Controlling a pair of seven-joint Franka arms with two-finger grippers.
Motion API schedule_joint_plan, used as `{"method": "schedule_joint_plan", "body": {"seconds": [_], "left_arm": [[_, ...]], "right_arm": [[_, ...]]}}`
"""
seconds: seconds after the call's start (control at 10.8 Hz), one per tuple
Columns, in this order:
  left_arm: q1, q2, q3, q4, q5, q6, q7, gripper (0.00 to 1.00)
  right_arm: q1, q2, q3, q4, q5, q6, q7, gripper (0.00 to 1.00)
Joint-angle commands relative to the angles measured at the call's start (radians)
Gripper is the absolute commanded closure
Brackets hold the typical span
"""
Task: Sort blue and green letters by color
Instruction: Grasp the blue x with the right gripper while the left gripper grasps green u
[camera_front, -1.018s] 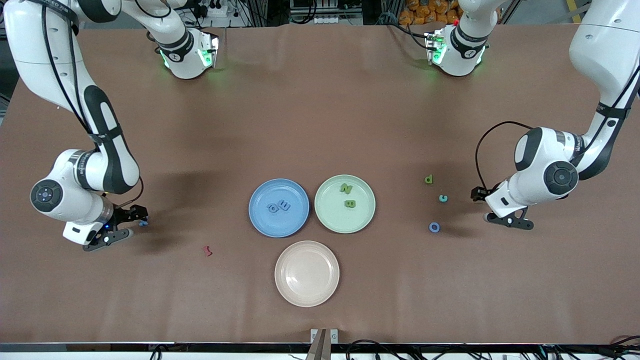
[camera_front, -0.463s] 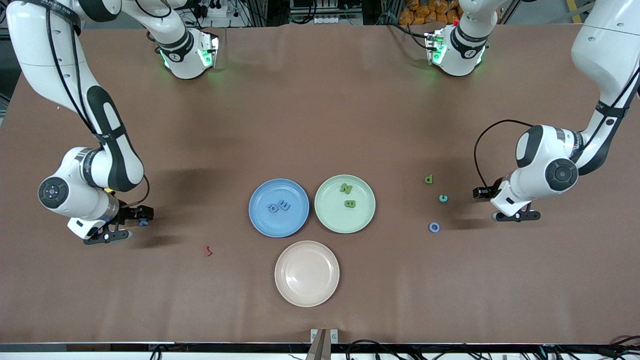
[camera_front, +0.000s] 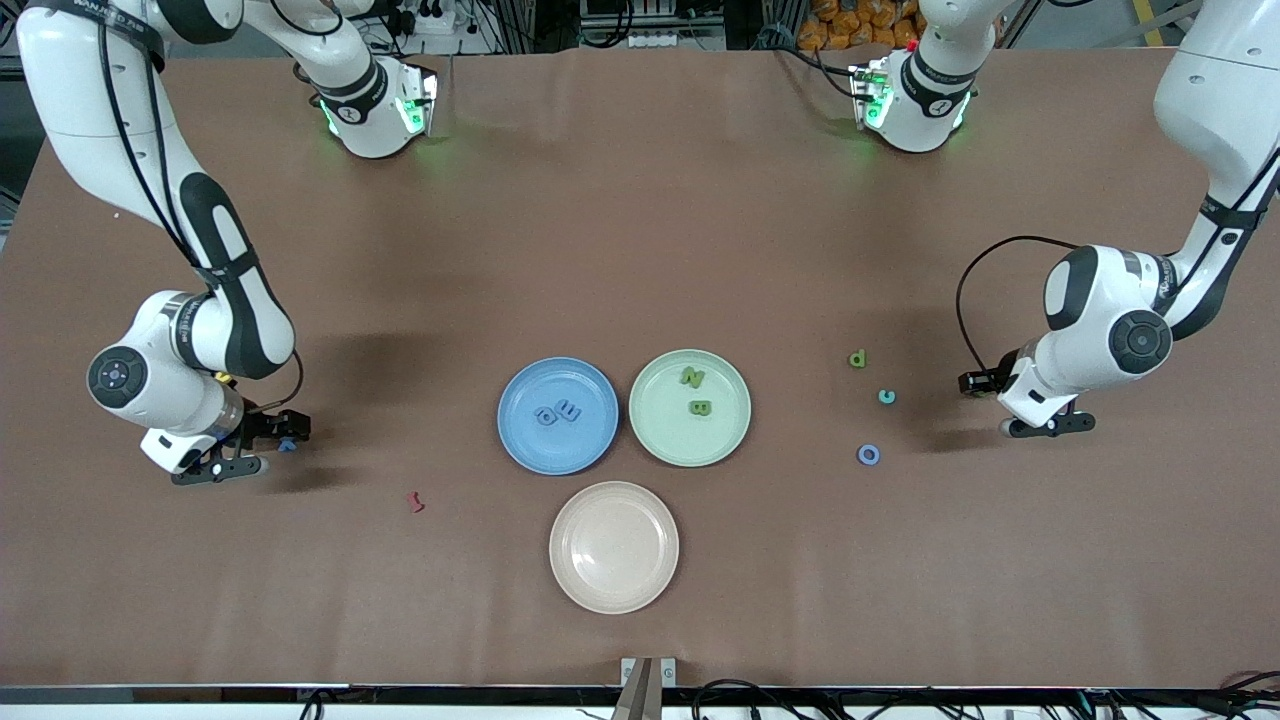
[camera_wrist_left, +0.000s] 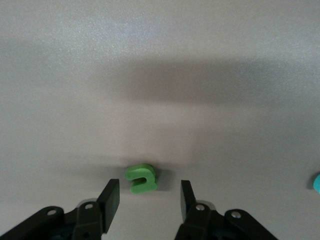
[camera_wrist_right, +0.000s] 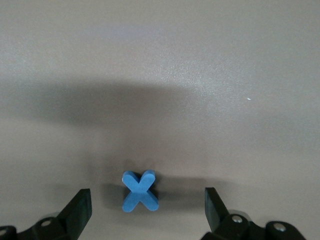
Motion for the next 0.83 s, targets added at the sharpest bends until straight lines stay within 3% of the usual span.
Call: {"method": "schedule_joint_plan", "body": {"seconds": [0.0, 0.28, 0.37, 0.56, 0.65, 0.74], "left_arm": [[0.011, -0.007, -0.011, -0.018, 0.031, 0.012, -0.038, 0.43], [0.013, 0.005, -0.011, -0.011, 0.049, 0.015, -0.038, 0.43], [0.013, 0.005, -0.011, -0.011, 0.054, 0.015, -0.038, 0.43], [0.016, 0.008, -0.009, -0.011, 0.072, 0.015, -0.038, 0.5], [0.016, 0.008, -0.009, -0.011, 0.075, 0.015, -0.038, 0.5], [0.017, 0.011, -0.009, -0.011, 0.075, 0.015, -0.038, 0.51]], "right_arm": [[0.0, -0.011, 0.005, -0.02, 0.014, 0.015, 0.003, 0.0], [0.0, -0.008, 0.005, -0.02, 0.014, 0.016, 0.003, 0.0], [-0.002, -0.003, 0.005, -0.02, 0.014, 0.016, 0.003, 0.07], [-0.002, -0.003, 0.007, -0.02, 0.014, 0.021, 0.002, 0.47], [-0.002, -0.001, 0.007, -0.02, 0.014, 0.024, -0.003, 0.89], [-0.002, -0.001, 0.007, -0.02, 0.014, 0.024, -0.003, 1.0]]}}
